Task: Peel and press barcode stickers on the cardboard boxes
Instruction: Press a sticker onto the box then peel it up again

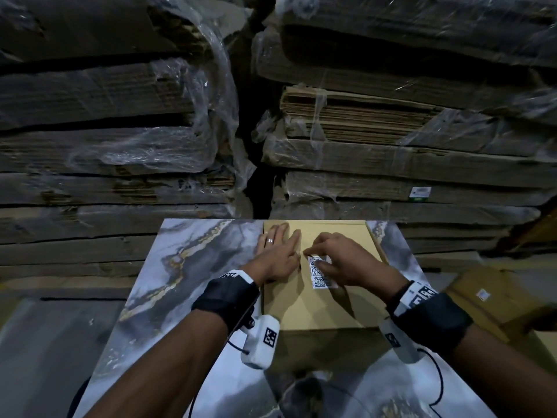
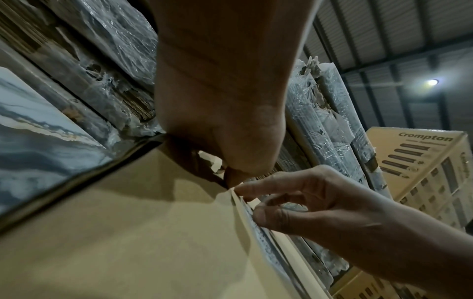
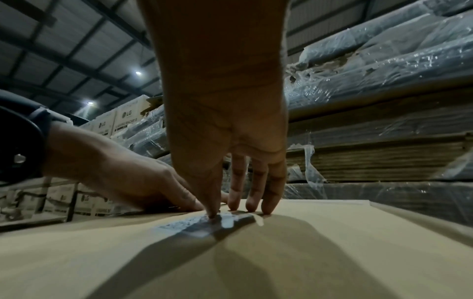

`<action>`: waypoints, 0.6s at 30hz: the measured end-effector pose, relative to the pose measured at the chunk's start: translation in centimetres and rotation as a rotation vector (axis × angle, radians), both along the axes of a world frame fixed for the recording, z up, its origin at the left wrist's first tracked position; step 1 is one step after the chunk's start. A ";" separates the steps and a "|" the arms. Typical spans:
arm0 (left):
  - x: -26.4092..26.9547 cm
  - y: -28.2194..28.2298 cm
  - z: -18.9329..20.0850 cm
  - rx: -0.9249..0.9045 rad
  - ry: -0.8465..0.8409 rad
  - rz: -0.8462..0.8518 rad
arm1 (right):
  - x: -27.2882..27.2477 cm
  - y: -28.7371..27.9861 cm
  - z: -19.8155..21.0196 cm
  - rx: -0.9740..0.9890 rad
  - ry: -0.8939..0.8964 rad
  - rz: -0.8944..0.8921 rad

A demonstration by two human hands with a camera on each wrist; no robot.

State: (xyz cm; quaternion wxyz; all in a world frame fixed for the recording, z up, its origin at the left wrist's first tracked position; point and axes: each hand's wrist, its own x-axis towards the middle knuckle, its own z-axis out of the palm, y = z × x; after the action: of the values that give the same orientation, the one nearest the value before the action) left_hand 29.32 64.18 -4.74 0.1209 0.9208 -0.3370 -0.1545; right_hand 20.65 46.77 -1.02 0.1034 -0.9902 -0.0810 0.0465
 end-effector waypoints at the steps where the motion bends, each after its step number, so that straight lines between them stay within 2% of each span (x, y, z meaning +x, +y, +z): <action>1: 0.1 -0.1 0.0 0.008 0.010 0.000 | 0.2 0.0 0.1 0.000 0.000 0.006; 8: 0.5 -0.3 -0.1 0.029 0.045 0.004 | 1.2 0.1 0.6 0.000 -0.040 0.023; 18: 0.1 -0.2 0.2 0.028 0.046 0.004 | 1.5 -0.2 0.8 -0.082 -0.009 0.073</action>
State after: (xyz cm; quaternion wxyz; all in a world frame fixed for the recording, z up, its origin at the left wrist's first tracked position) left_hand 29.45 63.97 -4.53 0.1158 0.9193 -0.3303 -0.1801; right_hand 22.20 46.53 -0.26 0.0608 -0.9902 -0.1154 0.0493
